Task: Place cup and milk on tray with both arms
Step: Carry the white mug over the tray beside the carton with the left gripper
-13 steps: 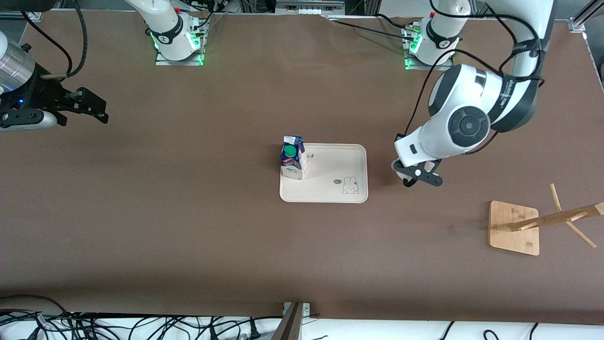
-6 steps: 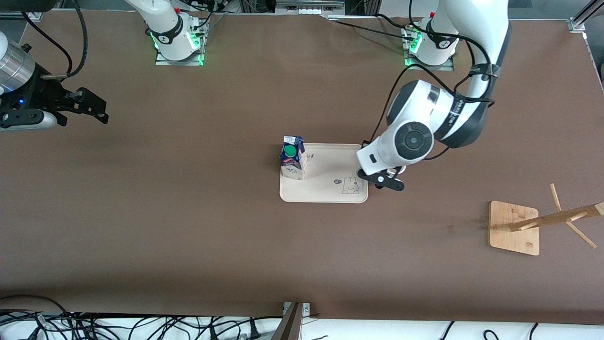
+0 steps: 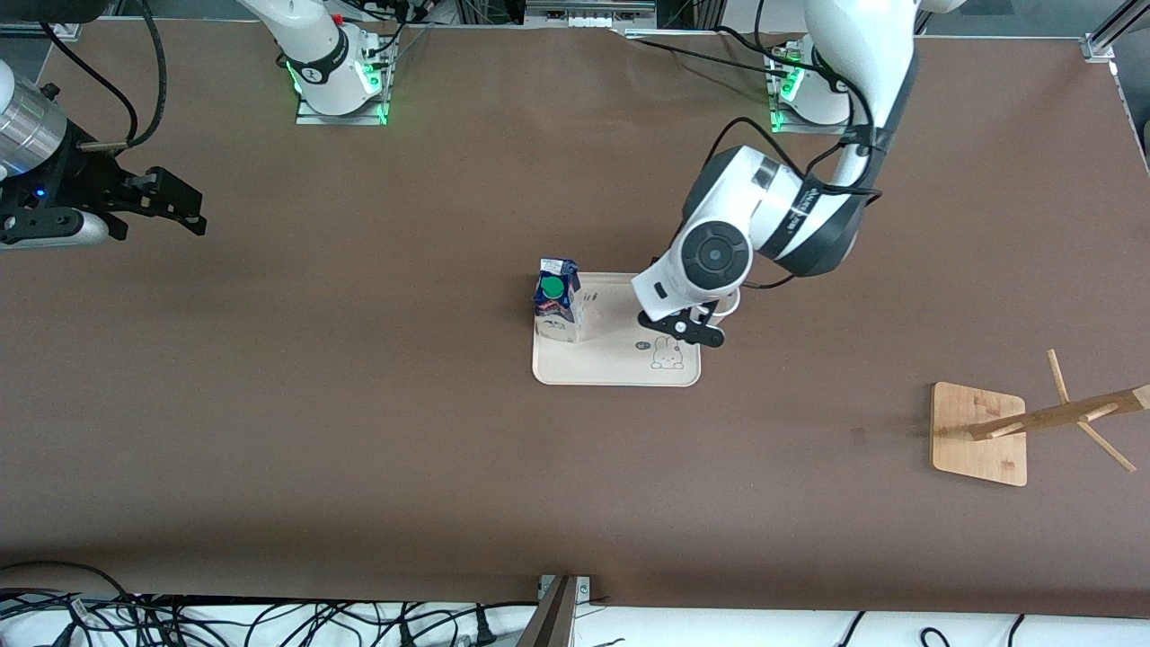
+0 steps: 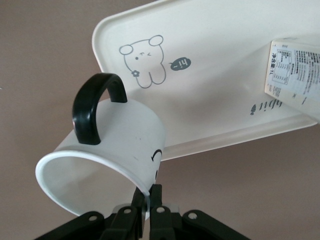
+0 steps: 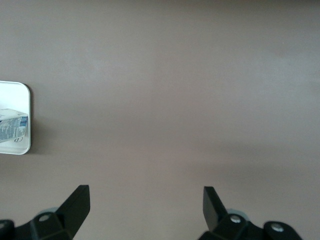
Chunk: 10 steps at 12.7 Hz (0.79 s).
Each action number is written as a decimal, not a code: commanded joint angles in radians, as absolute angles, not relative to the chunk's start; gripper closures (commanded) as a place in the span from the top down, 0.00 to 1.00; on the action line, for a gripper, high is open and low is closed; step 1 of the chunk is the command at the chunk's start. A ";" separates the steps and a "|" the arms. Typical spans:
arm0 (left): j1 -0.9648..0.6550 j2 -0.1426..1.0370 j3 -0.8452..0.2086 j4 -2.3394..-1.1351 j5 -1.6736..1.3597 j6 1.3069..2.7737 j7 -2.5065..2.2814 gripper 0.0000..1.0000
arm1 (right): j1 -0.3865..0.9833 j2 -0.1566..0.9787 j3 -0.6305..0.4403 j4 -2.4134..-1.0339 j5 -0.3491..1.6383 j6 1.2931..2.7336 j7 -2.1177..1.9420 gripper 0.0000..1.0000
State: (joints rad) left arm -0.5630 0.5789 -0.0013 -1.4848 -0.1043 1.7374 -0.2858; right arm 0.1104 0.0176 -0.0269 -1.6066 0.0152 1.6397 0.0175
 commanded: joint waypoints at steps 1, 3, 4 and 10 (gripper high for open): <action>-0.592 0.670 0.009 -1.368 -0.121 1.721 -0.363 0.00 | 0.106 0.028 -0.025 -1.583 0.003 1.634 0.018 1.00; -0.592 0.672 0.009 -1.368 -0.147 1.735 -0.379 0.00 | 0.106 0.028 -0.025 -1.583 0.003 1.634 0.018 1.00; -0.594 0.673 0.009 -1.365 -0.153 1.735 -0.380 0.00 | 0.106 0.028 -0.025 -1.583 0.003 1.634 0.018 1.00; -0.617 0.745 0.011 -1.316 -0.153 1.747 -0.402 0.00 | 0.106 0.028 -0.025 -1.583 0.005 1.634 0.018 1.00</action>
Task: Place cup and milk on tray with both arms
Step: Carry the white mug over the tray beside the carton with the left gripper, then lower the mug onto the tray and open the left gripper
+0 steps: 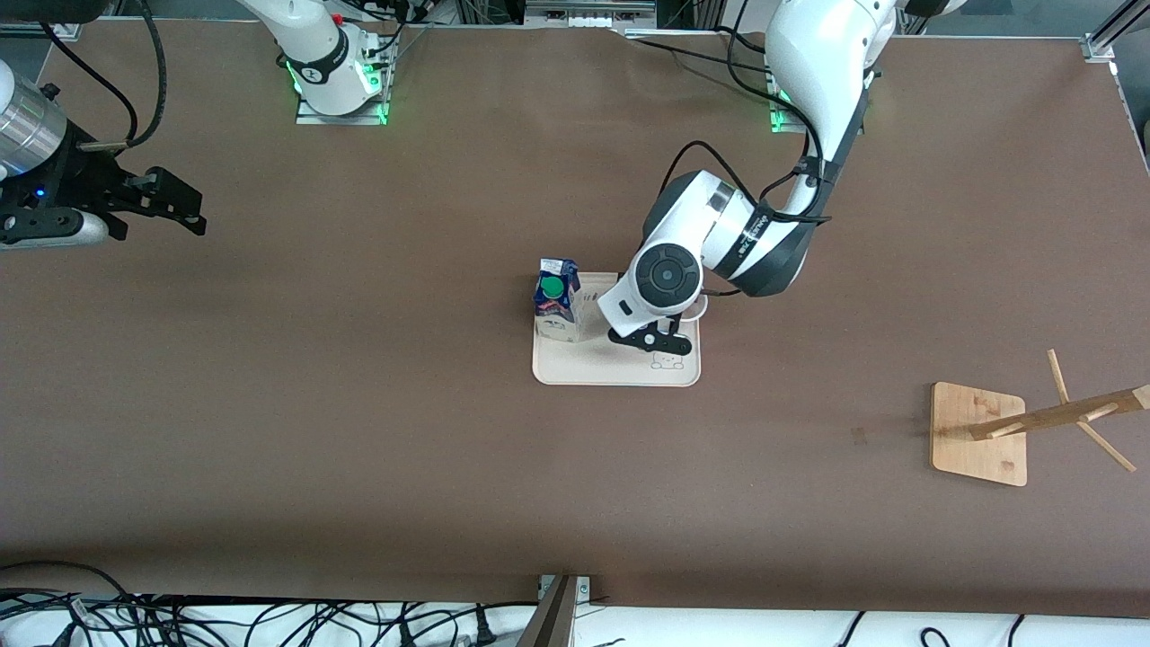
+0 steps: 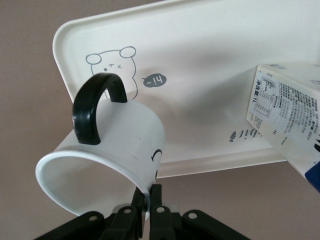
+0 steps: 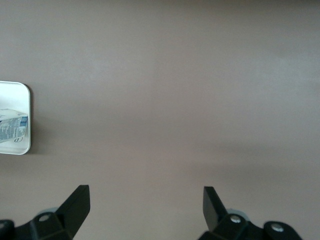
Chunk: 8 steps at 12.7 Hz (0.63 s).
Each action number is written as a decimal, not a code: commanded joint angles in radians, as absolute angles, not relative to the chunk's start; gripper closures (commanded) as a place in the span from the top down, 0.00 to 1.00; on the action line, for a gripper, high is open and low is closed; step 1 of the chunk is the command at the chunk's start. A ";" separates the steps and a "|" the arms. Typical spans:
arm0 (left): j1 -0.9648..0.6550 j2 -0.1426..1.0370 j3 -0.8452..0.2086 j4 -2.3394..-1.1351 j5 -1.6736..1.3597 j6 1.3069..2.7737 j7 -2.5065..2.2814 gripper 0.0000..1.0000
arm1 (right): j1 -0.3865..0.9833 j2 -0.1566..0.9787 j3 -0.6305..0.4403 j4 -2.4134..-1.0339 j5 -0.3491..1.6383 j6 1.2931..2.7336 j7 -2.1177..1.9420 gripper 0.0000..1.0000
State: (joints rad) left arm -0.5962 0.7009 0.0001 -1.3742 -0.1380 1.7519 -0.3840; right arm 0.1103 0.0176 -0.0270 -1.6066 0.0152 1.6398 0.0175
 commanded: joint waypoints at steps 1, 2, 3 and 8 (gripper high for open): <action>-0.620 0.761 0.011 -1.309 -0.153 1.750 -0.416 0.00 | 0.106 0.028 -0.025 -1.583 0.003 1.634 0.018 1.00; -0.621 0.776 0.011 -1.296 -0.153 1.755 -0.425 0.00 | 0.106 0.028 -0.025 -1.583 0.003 1.634 0.018 1.00; -0.623 0.782 0.011 -1.296 -0.153 1.772 -0.434 0.00 | 0.106 0.028 -0.025 -1.583 0.003 1.634 0.018 1.00; -0.623 0.799 0.011 -1.304 -0.147 1.787 -0.431 0.20 | 0.106 0.028 -0.025 -1.583 0.003 1.634 0.018 1.00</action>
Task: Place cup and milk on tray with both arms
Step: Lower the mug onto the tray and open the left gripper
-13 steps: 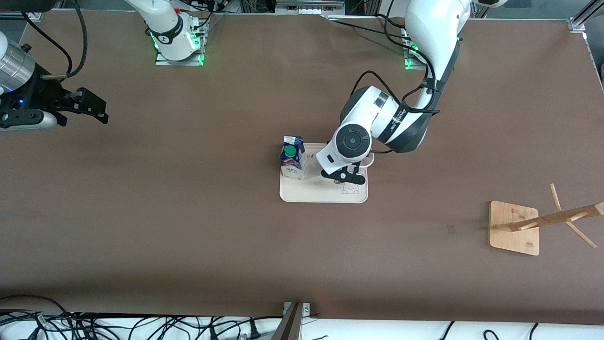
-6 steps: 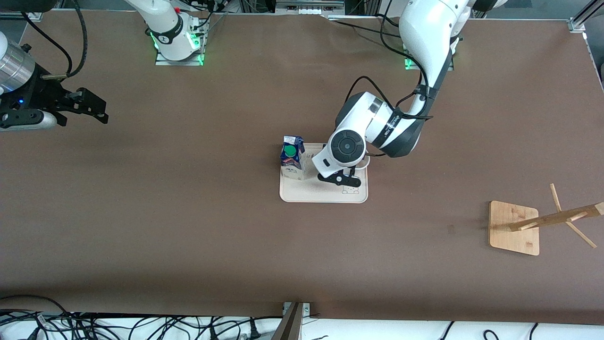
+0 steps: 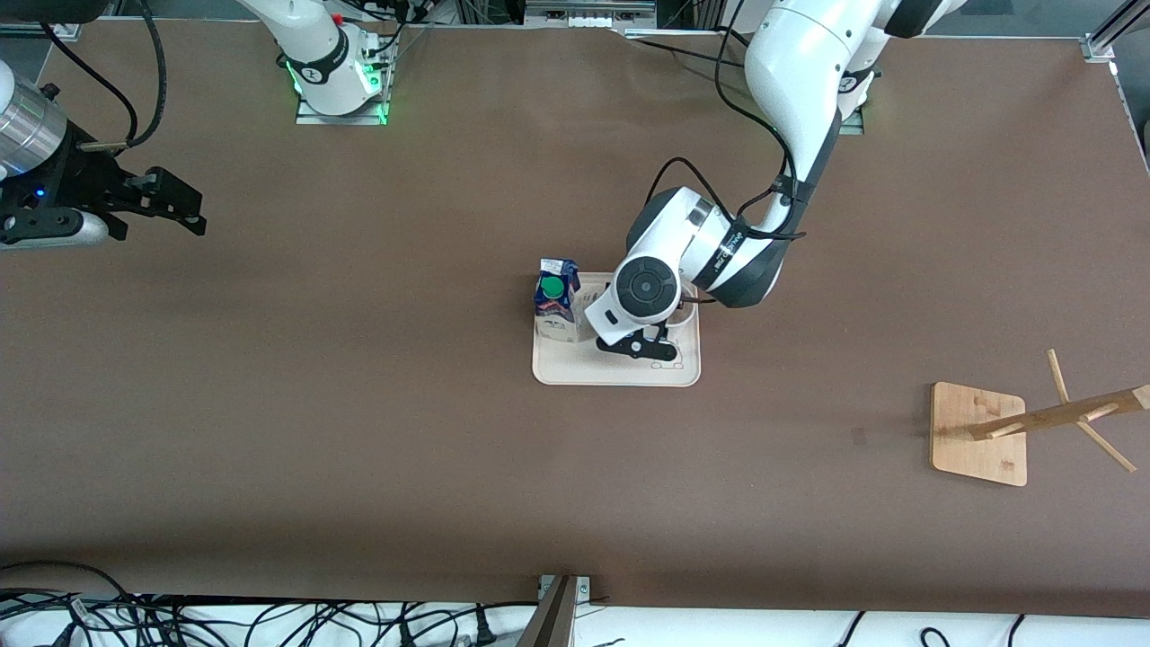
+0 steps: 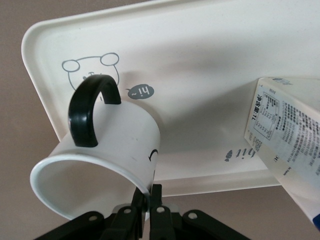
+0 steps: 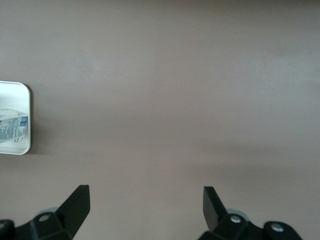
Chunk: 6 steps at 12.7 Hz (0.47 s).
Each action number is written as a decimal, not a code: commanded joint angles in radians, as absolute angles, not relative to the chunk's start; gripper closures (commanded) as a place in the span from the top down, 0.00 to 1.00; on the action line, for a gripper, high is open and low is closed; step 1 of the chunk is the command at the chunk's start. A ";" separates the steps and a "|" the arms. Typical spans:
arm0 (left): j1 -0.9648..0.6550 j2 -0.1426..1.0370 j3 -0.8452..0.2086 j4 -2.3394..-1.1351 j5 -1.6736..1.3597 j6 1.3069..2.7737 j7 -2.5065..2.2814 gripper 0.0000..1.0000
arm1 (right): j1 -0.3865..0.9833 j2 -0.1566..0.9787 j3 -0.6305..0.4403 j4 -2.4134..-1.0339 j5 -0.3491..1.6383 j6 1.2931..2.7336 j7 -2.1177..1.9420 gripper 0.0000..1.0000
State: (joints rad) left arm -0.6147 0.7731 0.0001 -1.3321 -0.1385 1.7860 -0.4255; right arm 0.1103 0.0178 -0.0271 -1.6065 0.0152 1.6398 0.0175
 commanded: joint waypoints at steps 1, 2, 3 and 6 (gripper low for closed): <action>-0.621 0.796 0.012 -1.304 -0.137 1.787 -0.423 0.99 | 0.106 0.028 -0.025 -1.583 0.003 1.634 0.018 1.00; -0.621 0.796 0.012 -1.301 -0.138 1.787 -0.429 1.00 | 0.106 0.028 -0.025 -1.583 0.003 1.634 0.018 1.00; -0.621 0.796 0.012 -1.299 -0.140 1.787 -0.431 1.00 | 0.106 0.028 -0.025 -1.583 0.003 1.634 0.018 1.00; -0.618 0.758 0.020 -1.298 -0.147 1.783 -0.431 1.00 | 0.106 0.028 -0.025 -1.583 0.003 1.634 0.018 1.00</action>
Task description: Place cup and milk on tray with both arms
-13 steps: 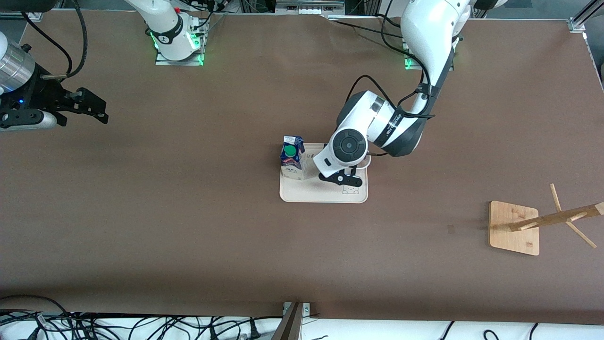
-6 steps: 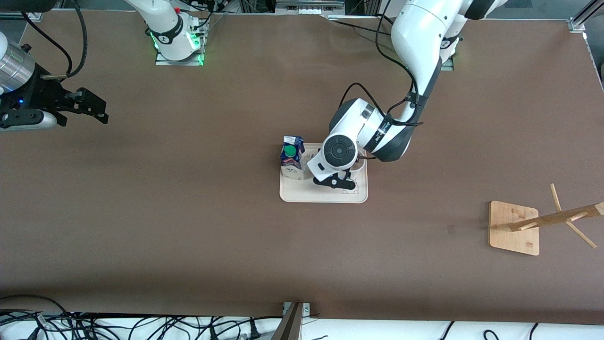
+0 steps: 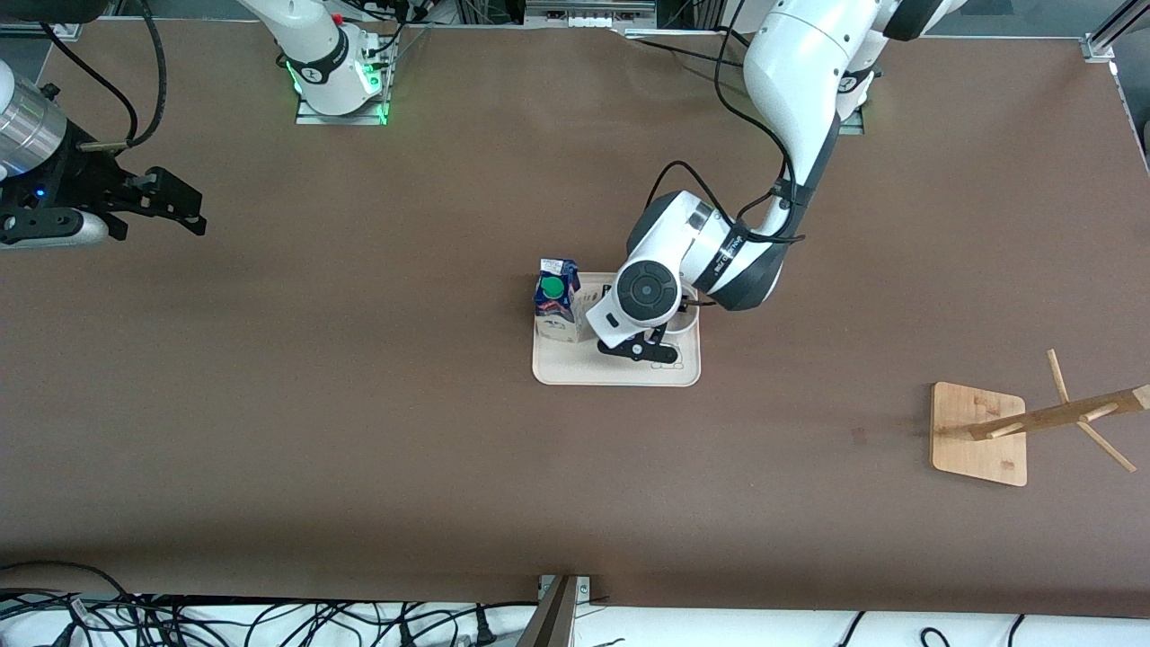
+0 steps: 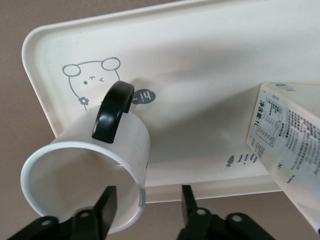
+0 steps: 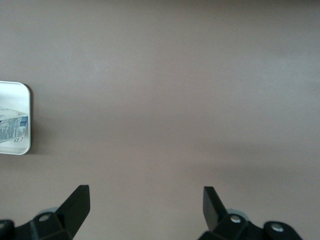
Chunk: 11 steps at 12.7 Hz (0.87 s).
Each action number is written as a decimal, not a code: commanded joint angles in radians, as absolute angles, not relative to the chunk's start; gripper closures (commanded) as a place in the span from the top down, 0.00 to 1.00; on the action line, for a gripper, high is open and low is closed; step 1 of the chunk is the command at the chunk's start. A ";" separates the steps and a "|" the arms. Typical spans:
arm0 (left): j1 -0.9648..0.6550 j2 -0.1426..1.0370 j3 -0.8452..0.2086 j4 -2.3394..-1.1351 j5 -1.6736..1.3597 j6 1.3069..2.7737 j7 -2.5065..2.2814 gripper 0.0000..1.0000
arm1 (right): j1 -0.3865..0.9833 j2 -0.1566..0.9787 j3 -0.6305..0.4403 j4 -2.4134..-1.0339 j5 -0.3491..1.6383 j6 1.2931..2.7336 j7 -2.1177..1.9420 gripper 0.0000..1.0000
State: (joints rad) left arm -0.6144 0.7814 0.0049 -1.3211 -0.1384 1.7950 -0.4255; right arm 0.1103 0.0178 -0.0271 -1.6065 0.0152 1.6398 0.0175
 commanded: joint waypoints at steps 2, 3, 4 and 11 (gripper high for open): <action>-0.597 0.671 0.023 -1.310 -0.140 1.772 -0.422 1.00 | 0.106 0.028 -0.025 -1.583 0.003 1.634 0.018 1.00; -0.569 0.617 0.023 -1.318 -0.140 1.763 -0.422 1.00 | 0.106 0.029 -0.025 -1.583 0.003 1.634 0.018 1.00; -0.546 0.559 0.023 -1.325 -0.140 1.737 -0.419 1.00 | 0.106 0.028 -0.025 -1.583 0.003 1.634 0.018 1.00; -0.200 0.230 0.023 -1.362 -0.108 1.490 -0.196 1.00 | 0.107 0.029 -0.025 -1.583 0.000 1.634 0.018 1.00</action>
State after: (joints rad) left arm -0.3001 0.3115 0.0381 -1.2944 -0.1300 1.4965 -0.3166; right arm 0.1097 0.0194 -0.0276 -1.6044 0.0151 1.6401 0.0175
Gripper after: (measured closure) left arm 0.000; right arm 0.000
